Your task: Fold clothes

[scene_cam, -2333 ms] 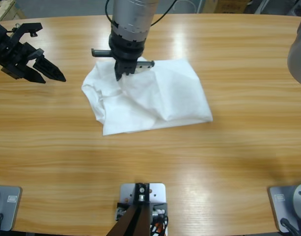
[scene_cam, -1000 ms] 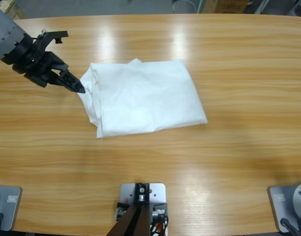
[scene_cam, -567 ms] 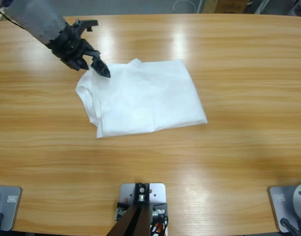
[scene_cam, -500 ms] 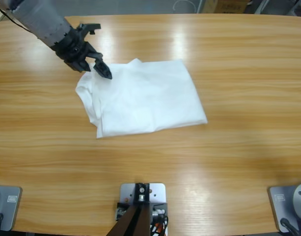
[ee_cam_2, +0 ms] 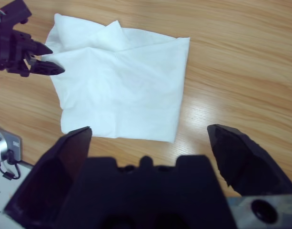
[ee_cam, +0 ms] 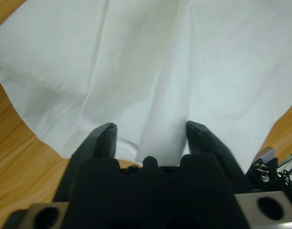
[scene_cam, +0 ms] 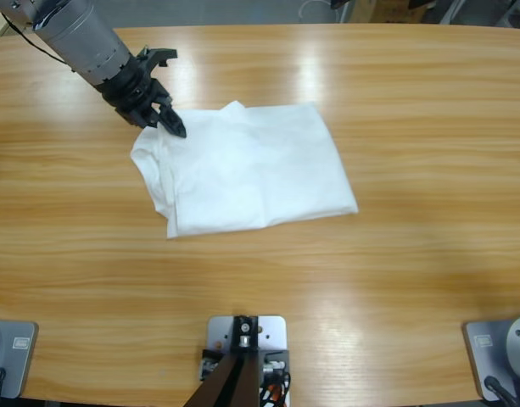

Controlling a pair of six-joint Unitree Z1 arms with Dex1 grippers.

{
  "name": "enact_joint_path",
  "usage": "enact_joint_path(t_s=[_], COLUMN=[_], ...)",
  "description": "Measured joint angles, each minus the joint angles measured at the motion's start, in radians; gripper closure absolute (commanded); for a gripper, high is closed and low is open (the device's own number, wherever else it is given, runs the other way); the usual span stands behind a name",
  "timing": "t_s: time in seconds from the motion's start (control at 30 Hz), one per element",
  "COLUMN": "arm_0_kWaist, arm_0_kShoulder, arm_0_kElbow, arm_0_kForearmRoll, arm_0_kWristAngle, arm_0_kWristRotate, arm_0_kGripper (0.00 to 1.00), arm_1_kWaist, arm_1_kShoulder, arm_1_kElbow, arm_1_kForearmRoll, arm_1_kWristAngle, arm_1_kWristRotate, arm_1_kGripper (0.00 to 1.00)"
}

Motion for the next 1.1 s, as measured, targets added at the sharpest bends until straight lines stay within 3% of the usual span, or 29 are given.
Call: enact_joint_path(t_s=[0.7, 1.1], arm_0_kWaist=[0.007, 0.060], arm_0_kShoulder=[0.002, 0.002], arm_0_kElbow=[-0.013, -0.238], arm_0_kForearmRoll=[0.000, 0.069], arm_0_kWristAngle=[0.000, 0.000], arm_0_kWristRotate=[-0.006, -0.006], arm_0_kGripper=[1.000, 1.000], arm_1_kWaist=[-0.031, -0.037], arm_1_kShoulder=[-0.040, -0.052], arm_1_kElbow=[0.034, 0.050], arm_1_kForearmRoll=[-0.002, -0.002], arm_1_kWristAngle=[-0.018, -0.018], arm_1_kWristRotate=[-0.001, -0.001], arm_1_kGripper=[0.059, 0.059])
